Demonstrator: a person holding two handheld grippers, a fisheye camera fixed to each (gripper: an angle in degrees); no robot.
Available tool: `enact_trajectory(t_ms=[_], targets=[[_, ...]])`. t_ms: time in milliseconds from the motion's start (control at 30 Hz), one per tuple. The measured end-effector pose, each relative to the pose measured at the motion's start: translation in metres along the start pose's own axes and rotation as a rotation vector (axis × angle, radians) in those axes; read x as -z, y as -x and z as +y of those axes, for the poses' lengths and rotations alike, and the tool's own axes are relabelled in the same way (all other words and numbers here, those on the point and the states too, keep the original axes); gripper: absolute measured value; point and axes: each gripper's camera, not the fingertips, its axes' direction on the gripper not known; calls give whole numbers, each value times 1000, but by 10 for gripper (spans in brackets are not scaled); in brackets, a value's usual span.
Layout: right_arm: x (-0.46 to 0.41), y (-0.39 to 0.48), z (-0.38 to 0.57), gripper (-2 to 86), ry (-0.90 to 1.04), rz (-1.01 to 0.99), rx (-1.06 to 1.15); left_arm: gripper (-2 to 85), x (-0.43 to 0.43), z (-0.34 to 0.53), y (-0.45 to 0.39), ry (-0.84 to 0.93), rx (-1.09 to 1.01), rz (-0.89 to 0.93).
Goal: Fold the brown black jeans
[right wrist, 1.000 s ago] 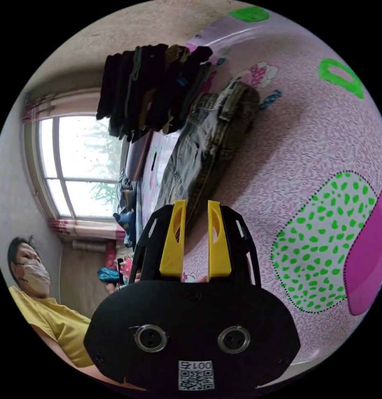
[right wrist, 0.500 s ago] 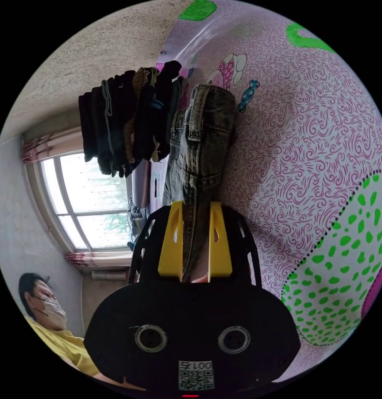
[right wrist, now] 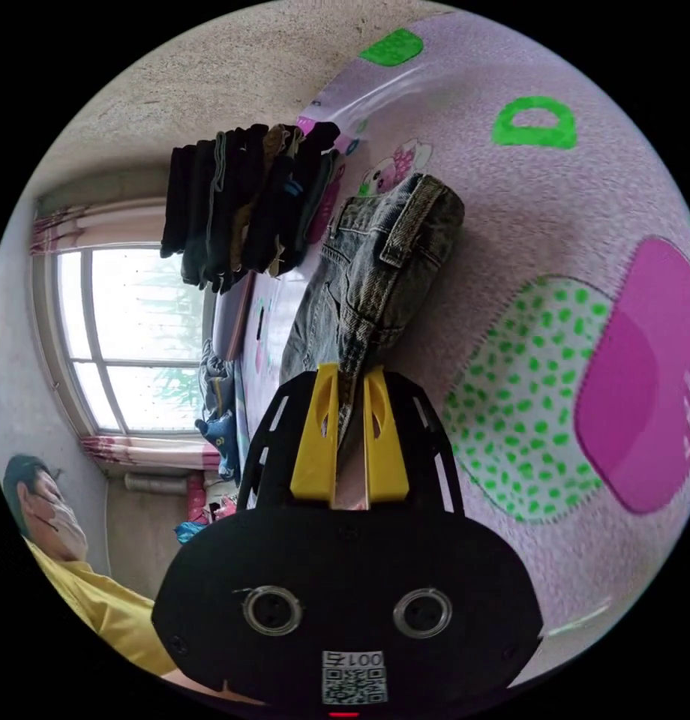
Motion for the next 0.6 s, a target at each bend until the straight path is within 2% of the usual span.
enact_trajectory(t_ms=[133, 267, 400, 467, 600], targets=[[28, -21, 31, 68, 81, 42, 16, -12, 29, 25, 13, 34, 24, -29], [48, -30, 46, 86, 136, 97, 21, -6, 49, 46, 39, 44, 74, 84], [43, -7, 73, 78, 378, 214, 91, -7, 74, 62, 48, -19, 61, 76], [25, 18, 83, 78, 449, 154, 173, -6, 83, 66, 53, -58, 73, 81], [-85, 88, 95, 96, 704, -125, 445, -1, 99, 66, 63, -126, 74, 99]])
